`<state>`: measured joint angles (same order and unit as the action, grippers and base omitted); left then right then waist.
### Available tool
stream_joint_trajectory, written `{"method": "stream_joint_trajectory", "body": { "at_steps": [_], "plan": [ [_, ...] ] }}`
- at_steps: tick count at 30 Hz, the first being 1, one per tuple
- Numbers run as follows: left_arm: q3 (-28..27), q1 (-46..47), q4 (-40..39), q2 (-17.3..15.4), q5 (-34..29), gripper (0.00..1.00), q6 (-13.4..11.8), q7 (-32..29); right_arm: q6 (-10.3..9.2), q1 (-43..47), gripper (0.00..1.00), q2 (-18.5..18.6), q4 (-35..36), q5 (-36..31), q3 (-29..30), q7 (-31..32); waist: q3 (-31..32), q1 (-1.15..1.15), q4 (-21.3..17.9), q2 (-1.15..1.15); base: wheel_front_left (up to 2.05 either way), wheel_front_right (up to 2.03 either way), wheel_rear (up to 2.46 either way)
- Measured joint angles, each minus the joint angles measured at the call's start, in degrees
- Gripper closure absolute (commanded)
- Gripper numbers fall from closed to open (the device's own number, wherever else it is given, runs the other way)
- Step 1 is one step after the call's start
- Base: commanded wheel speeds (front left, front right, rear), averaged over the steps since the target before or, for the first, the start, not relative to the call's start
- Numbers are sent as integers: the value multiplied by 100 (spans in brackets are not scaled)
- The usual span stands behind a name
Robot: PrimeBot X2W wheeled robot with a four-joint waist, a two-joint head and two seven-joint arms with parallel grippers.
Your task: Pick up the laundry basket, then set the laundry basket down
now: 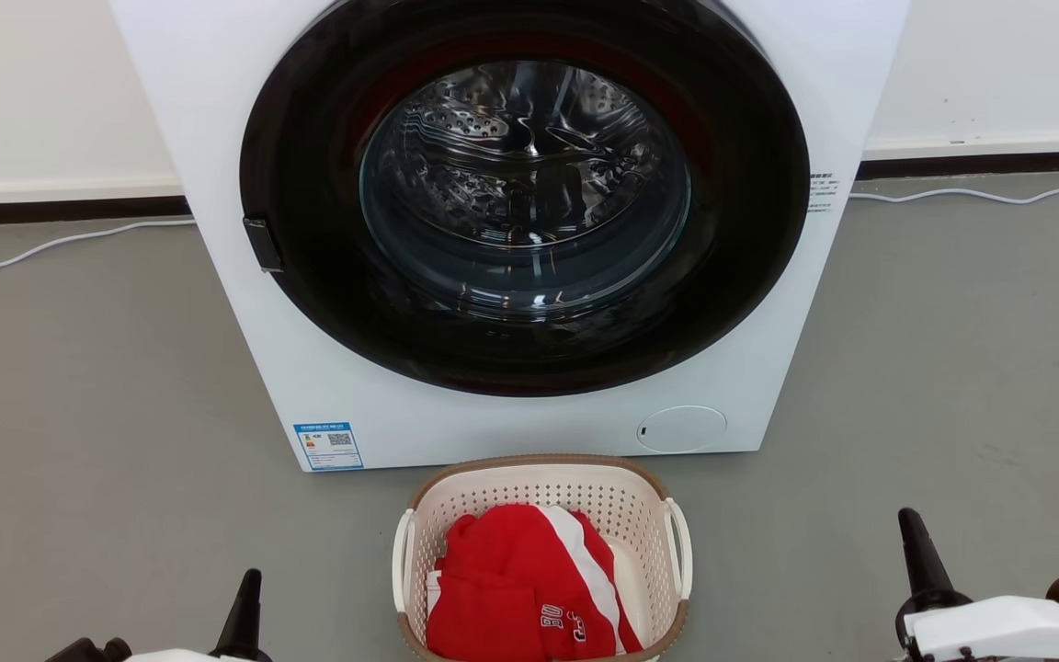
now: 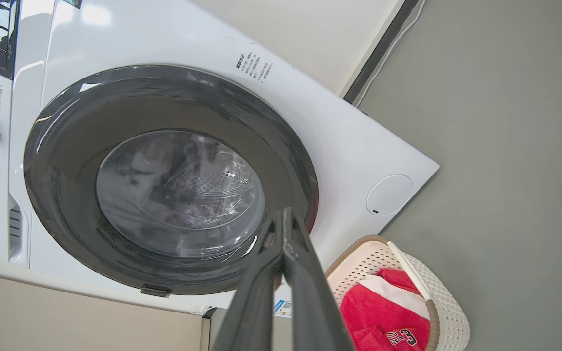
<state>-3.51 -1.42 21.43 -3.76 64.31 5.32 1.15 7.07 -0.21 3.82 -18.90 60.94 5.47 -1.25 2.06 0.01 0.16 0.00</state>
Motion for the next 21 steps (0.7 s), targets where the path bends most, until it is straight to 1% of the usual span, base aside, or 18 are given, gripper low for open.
{"method": "stream_joint_trajectory", "body": {
  "at_steps": [21],
  "plan": [
    [-42,236,-274,45,1241,100,77,-333,0,-149,100,-63,168,1392,96,303,-103,0,-7,0,0,0,0]
  ]
}}
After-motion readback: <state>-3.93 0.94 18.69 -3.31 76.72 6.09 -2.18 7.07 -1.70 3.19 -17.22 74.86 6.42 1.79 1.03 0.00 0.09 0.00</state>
